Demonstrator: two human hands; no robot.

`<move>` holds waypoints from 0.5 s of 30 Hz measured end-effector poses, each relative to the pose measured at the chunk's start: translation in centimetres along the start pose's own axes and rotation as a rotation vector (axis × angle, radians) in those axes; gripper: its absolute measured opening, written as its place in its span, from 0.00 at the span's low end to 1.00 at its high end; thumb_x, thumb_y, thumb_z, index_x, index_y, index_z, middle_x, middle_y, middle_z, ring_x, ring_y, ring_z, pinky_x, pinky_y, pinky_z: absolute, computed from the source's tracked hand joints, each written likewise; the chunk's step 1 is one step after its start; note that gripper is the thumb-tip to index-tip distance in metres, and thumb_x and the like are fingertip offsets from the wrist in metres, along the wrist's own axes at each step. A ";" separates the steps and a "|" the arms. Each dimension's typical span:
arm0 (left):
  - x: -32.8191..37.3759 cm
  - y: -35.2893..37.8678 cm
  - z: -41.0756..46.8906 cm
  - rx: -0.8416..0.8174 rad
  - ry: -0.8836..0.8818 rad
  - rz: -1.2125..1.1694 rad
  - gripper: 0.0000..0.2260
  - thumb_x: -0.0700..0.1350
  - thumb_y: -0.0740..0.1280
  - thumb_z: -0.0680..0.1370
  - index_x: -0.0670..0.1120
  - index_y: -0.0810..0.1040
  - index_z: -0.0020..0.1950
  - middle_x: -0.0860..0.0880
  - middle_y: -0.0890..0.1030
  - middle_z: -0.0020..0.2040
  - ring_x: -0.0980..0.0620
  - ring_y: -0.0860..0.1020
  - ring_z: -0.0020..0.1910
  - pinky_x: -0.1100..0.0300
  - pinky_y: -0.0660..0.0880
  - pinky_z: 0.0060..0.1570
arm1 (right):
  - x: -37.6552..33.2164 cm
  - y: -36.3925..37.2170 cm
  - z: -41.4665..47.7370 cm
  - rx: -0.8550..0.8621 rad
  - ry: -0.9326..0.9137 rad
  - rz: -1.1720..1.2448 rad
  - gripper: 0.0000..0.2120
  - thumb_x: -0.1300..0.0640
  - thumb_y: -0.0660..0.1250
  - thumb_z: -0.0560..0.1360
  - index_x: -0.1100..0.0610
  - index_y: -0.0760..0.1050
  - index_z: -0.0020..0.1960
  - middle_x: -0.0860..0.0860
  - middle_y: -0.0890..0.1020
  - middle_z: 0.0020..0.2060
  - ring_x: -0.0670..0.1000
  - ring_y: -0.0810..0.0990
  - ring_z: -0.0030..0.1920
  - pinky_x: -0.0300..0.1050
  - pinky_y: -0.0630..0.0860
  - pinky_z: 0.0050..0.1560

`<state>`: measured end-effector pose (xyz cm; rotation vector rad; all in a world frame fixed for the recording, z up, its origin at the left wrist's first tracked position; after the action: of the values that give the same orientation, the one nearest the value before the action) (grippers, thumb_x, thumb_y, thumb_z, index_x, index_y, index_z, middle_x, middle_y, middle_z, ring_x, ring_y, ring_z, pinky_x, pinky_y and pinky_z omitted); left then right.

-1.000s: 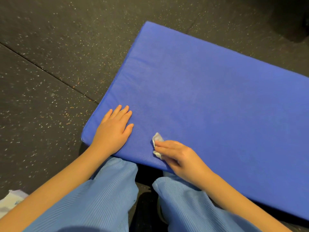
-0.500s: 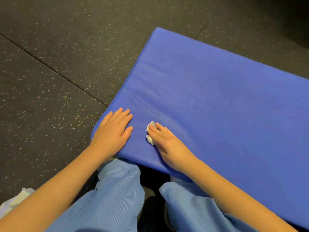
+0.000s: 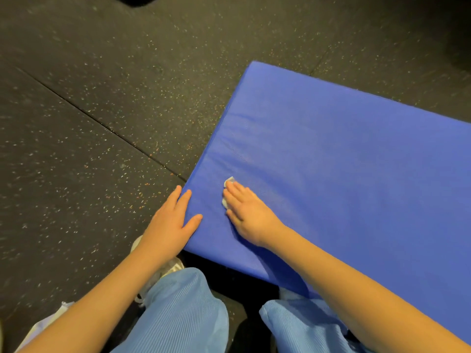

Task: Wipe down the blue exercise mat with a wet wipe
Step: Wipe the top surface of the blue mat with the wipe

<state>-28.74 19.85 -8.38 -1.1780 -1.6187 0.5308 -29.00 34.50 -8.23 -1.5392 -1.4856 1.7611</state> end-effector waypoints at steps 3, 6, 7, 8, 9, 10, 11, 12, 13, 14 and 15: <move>-0.3 0.2 -0.1 -0.016 -0.055 -0.075 0.29 0.51 0.61 0.81 0.45 0.53 0.79 0.47 0.49 0.79 0.51 0.52 0.77 0.57 0.54 0.71 | -2.8 0.9 -1.2 -0.062 -0.161 0.013 0.24 0.56 0.56 0.80 0.68 0.65 0.71 0.63 0.63 0.73 0.60 0.60 0.75 0.53 0.58 0.72; -0.2 -0.3 -0.5 -0.031 -0.037 -0.110 0.28 0.50 0.59 0.82 0.47 0.53 0.79 0.51 0.50 0.79 0.53 0.52 0.77 0.59 0.54 0.71 | -0.3 -0.2 0.6 -0.032 -0.057 0.008 0.24 0.52 0.51 0.81 0.67 0.68 0.68 0.63 0.65 0.72 0.62 0.65 0.72 0.58 0.65 0.69; -0.3 -0.5 -0.7 -0.032 -0.037 -0.120 0.27 0.49 0.59 0.82 0.48 0.53 0.79 0.51 0.50 0.79 0.54 0.53 0.77 0.59 0.55 0.70 | 0.4 -0.3 1.1 -0.029 0.006 0.021 0.23 0.53 0.51 0.80 0.68 0.70 0.66 0.64 0.67 0.71 0.63 0.66 0.71 0.59 0.68 0.66; -0.5 -0.8 -0.9 -0.029 -0.034 -0.127 0.27 0.49 0.59 0.82 0.48 0.54 0.79 0.52 0.51 0.79 0.54 0.53 0.77 0.60 0.55 0.70 | 0.4 -0.2 1.3 -0.039 0.040 0.036 0.22 0.53 0.52 0.80 0.68 0.71 0.64 0.64 0.67 0.70 0.63 0.66 0.70 0.60 0.67 0.65; -0.5 -1.0 -1.0 -0.026 -0.027 -0.124 0.27 0.48 0.60 0.82 0.47 0.54 0.79 0.51 0.51 0.79 0.54 0.54 0.77 0.61 0.54 0.70 | -0.5 0.1 1.2 -0.055 0.032 0.050 0.22 0.53 0.53 0.79 0.68 0.70 0.64 0.63 0.67 0.70 0.63 0.64 0.71 0.60 0.64 0.68; -0.5 -1.1 -1.1 -0.026 -0.013 -0.114 0.27 0.48 0.60 0.82 0.46 0.55 0.78 0.51 0.52 0.79 0.55 0.54 0.77 0.62 0.53 0.70 | -1.8 0.5 0.8 -0.057 -0.007 0.043 0.24 0.52 0.55 0.78 0.68 0.68 0.67 0.63 0.65 0.71 0.62 0.61 0.73 0.57 0.59 0.73; -0.6 -1.1 -1.2 -0.032 0.001 -0.103 0.27 0.47 0.61 0.82 0.46 0.55 0.78 0.50 0.53 0.79 0.55 0.54 0.77 0.64 0.52 0.70 | -2.9 0.9 0.2 -0.060 -0.056 0.035 0.26 0.52 0.55 0.78 0.66 0.65 0.71 0.62 0.63 0.74 0.59 0.58 0.75 0.51 0.52 0.76; -0.7 -1.1 -1.3 -0.034 0.013 -0.102 0.27 0.46 0.61 0.81 0.45 0.55 0.78 0.50 0.54 0.79 0.55 0.54 0.76 0.65 0.52 0.70 | -3.8 1.1 -0.2 -0.062 -0.101 0.038 0.28 0.51 0.55 0.79 0.64 0.60 0.75 0.60 0.60 0.75 0.57 0.55 0.76 0.45 0.47 0.75; -0.9 -1.1 -1.3 -0.033 0.021 -0.107 0.27 0.46 0.61 0.81 0.45 0.56 0.78 0.50 0.55 0.78 0.55 0.55 0.76 0.65 0.52 0.70 | -3.9 1.1 -0.2 -0.061 -0.116 0.051 0.28 0.51 0.55 0.80 0.63 0.56 0.76 0.58 0.58 0.76 0.55 0.53 0.77 0.43 0.46 0.74; -0.9 -1.1 -1.3 -0.028 0.027 -0.111 0.26 0.46 0.61 0.81 0.44 0.57 0.78 0.49 0.56 0.78 0.54 0.56 0.76 0.63 0.52 0.71 | -3.5 1.0 0.3 -0.058 -0.103 0.076 0.27 0.52 0.54 0.81 0.62 0.54 0.77 0.56 0.57 0.77 0.53 0.52 0.77 0.43 0.46 0.75; -0.9 -1.2 -1.3 -0.014 0.031 -0.102 0.26 0.48 0.60 0.81 0.44 0.58 0.77 0.48 0.57 0.78 0.53 0.56 0.76 0.61 0.52 0.73 | -3.0 0.9 0.8 -0.072 -0.057 0.119 0.26 0.52 0.52 0.83 0.60 0.52 0.78 0.55 0.55 0.77 0.50 0.50 0.77 0.44 0.46 0.76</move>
<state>-28.09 18.28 -7.41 -1.1026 -1.6489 0.4347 -28.38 31.40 -7.66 -1.6579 -1.5290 1.8506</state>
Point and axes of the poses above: each hand's wrist, its own z-axis towards the middle knuckle, its own y-axis out of the palm, x = y × z, the point moved 9 cm from there along z, towards the middle knuckle
